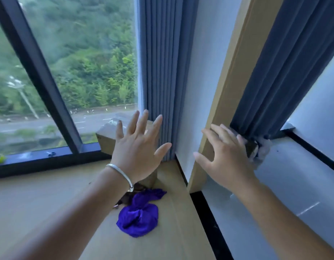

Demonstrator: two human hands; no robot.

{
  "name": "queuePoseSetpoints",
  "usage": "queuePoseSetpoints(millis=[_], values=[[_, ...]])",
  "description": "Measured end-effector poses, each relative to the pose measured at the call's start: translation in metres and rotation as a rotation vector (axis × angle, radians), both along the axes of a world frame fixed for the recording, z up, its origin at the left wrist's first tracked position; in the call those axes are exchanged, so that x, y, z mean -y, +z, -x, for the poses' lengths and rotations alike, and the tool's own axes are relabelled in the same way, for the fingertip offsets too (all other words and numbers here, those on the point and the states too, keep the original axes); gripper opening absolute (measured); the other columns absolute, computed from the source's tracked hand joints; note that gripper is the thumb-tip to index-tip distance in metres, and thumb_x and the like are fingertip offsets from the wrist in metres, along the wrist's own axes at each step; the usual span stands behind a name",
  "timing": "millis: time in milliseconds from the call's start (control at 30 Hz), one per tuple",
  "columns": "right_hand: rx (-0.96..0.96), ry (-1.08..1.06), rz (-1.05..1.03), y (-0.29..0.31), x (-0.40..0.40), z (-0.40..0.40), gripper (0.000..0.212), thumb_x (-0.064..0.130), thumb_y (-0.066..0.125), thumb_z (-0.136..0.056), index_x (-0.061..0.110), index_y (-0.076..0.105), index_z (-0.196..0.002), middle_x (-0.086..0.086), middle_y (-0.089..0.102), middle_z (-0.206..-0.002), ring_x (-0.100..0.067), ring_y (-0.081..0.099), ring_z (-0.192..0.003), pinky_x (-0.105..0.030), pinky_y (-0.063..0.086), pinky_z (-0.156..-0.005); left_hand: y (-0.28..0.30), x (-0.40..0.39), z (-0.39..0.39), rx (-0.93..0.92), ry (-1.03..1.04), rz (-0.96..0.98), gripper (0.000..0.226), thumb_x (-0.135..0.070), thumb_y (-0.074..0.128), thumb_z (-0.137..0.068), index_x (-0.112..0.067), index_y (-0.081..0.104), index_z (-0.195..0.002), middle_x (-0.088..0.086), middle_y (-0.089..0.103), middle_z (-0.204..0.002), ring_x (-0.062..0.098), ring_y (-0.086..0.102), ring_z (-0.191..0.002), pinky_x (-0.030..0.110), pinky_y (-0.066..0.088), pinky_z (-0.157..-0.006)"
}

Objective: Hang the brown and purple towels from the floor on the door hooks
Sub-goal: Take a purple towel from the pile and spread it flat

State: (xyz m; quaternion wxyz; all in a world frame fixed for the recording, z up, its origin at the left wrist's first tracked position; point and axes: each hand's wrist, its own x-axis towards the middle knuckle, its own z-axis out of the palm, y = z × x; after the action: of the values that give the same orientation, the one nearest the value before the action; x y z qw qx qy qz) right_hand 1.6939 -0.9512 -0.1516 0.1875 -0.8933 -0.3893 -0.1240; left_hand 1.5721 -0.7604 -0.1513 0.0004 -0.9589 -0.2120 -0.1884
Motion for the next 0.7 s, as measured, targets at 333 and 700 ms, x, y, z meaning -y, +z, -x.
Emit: queuePoseSetpoints(millis=[333, 700], values=[[-0.15, 0.304, 0.12, -0.096, -0.126, -0.029, 0.064, 0.052, 0.059, -0.083, 0.03, 0.042, -0.141, 0.003, 0.038, -0.148, -0.016, 0.021, -0.143, -0.052, 0.014, -0.116, -0.096, -0.086, 0.03, -0.113, 0.353, 0.126, 0.074, -0.071, 0.02, -0.086, -0.038, 0.007, -0.15, 0.003, 0.009, -0.161, 0.022, 0.0, -0.148, 0.057, 0.006, -0.116], [-0.317, 0.509, 0.439, -0.283, -0.255, -0.038, 0.062, 0.048, 0.059, -0.086, 0.03, 0.041, -0.143, 0.008, 0.037, -0.149, -0.011, 0.021, -0.143, -0.047, 0.01, -0.117, -0.31, -0.182, 0.052, -0.346, 0.565, 0.457, 0.071, -0.064, 0.029, -0.091, -0.034, 0.008, -0.152, 0.001, 0.009, -0.161, 0.02, 0.001, -0.147, 0.048, 0.006, -0.117]])
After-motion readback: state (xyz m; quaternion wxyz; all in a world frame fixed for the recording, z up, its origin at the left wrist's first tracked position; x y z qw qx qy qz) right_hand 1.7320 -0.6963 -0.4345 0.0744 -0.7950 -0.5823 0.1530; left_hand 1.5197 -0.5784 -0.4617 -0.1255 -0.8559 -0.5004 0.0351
